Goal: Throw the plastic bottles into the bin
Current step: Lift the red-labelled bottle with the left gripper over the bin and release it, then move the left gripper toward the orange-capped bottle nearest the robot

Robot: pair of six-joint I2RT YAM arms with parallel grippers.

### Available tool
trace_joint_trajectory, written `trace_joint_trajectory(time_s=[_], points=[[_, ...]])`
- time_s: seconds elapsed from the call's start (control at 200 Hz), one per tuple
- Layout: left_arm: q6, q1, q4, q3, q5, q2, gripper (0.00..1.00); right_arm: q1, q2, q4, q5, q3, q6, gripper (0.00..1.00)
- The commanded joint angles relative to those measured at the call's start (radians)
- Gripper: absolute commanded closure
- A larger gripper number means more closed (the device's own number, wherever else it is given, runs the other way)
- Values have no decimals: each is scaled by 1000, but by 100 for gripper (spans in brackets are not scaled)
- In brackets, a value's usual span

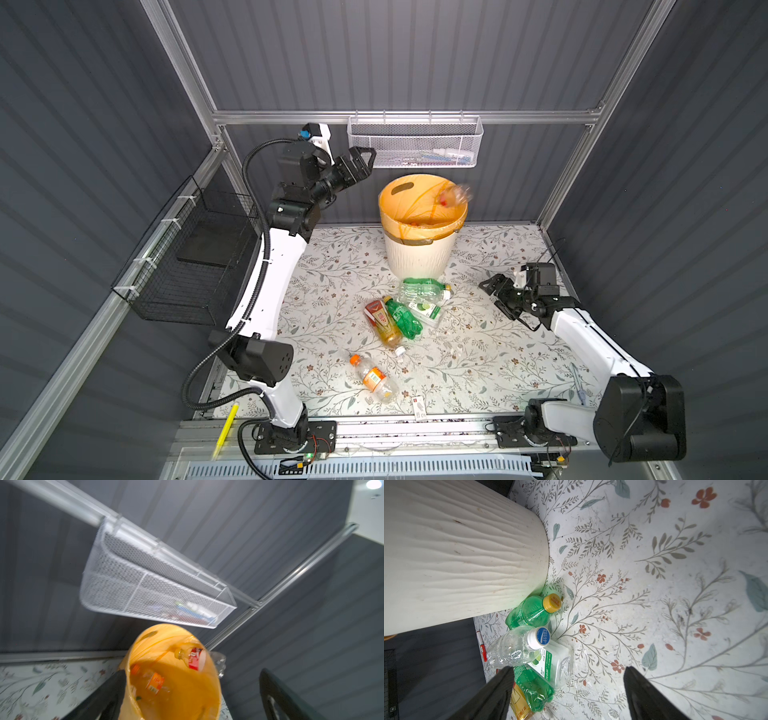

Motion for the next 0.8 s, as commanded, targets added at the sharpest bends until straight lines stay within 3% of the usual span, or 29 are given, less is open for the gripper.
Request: trace_joint_trajectory(time_s=[0.0,0.2,0.275,0.445,0.605,0.69,0.795], points=[[-12,28,7,-90,-25,-33,0,-34,-30,-39,61,62,-38,14],[12,117,22,-302,-12,-161,0,-56,21,-67,39,161,-71,14],[55,139,25,-433,-30,-234,0,-48,40,-65,-15,153,-81,14],[77,169,-103,-681,-49,-338,0,-6,82,-47,-21,92,-98,15],[-48,168,-165,-906,41,-427,2,17,128,-39,-24,75,-104,15],[-157,109,-166,-1023,68,-496,3,25,143,-36,-24,79,-106,15],[-260,-33,-251,-1097,6,-580,3,26,163,-45,-30,100,-116,15]])
